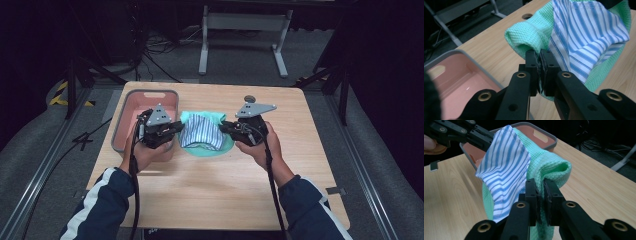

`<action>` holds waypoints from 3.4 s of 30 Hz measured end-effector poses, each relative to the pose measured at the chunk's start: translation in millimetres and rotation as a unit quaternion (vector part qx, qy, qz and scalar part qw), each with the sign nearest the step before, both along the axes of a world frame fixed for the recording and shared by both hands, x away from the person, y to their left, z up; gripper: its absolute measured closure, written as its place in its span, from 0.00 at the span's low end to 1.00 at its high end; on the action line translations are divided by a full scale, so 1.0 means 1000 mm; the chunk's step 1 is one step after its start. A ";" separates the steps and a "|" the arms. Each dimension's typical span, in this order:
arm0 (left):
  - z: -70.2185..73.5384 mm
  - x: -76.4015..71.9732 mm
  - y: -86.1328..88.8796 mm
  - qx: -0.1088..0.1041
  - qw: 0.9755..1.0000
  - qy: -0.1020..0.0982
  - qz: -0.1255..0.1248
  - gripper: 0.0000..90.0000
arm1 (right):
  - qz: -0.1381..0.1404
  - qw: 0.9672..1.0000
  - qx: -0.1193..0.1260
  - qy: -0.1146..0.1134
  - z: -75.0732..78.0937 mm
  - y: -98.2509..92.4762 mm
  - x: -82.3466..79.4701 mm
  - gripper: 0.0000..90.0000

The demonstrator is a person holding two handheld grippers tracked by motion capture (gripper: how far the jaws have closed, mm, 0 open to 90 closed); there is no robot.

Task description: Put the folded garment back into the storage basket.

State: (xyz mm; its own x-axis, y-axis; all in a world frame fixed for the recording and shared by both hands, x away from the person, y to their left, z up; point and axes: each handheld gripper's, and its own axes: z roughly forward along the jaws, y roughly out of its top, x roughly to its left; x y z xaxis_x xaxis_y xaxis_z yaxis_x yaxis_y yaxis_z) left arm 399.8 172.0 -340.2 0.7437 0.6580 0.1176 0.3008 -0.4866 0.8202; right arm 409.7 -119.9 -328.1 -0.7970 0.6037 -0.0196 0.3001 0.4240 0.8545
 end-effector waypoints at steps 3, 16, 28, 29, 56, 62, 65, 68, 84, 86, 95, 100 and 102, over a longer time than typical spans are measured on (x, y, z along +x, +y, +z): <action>0.000 0.000 0.007 -0.001 1.000 0.000 0.011 0.95 | 0.008 1.000 0.002 0.002 0.000 0.008 0.004 0.92; -0.001 -0.003 0.045 -0.001 0.998 0.000 0.060 0.95 | 0.045 0.999 0.004 0.002 0.000 0.052 0.019 0.92; 0.003 -0.008 0.075 -0.005 0.995 0.000 0.097 0.95 | 0.070 0.997 0.014 0.002 0.003 0.089 0.029 0.92; 0.003 -0.008 0.077 -0.001 0.995 -0.001 0.099 0.95 | 0.070 0.997 0.014 0.002 0.003 0.089 0.029 0.92; -0.002 0.014 0.129 -0.006 0.985 0.008 0.172 0.95 | 0.076 0.997 -0.004 0.009 -0.006 0.161 0.061 0.92; -0.009 0.018 0.131 0.005 0.984 0.013 0.178 0.95 | 0.074 0.997 -0.013 0.010 -0.013 0.170 0.067 0.91; -0.013 0.020 0.132 0.023 0.982 0.021 0.184 0.95 | 0.074 0.997 -0.019 0.015 -0.019 0.175 0.070 0.91; -0.018 0.023 0.132 0.030 0.981 0.023 0.188 0.95 | 0.073 0.997 -0.022 0.023 -0.025 0.180 0.074 0.91; -0.038 0.036 0.130 0.056 0.978 0.051 0.194 0.94 | 0.054 0.996 -0.050 0.044 -0.050 0.191 0.084 0.90; -0.042 0.037 0.130 0.062 0.978 0.054 0.194 0.93 | 0.052 0.996 -0.050 0.052 -0.053 0.190 0.086 0.89; -0.043 0.035 0.133 0.053 0.973 0.047 0.218 0.75 | 0.043 0.995 -0.061 0.060 -0.062 0.184 0.089 0.80; -0.040 0.030 0.131 0.054 0.973 0.039 0.221 0.69 | 0.041 0.995 -0.062 0.061 -0.063 0.178 0.088 0.77; -0.039 0.028 0.130 0.051 0.974 0.036 0.218 0.68 | 0.046 0.995 -0.063 0.058 -0.064 0.174 0.088 0.76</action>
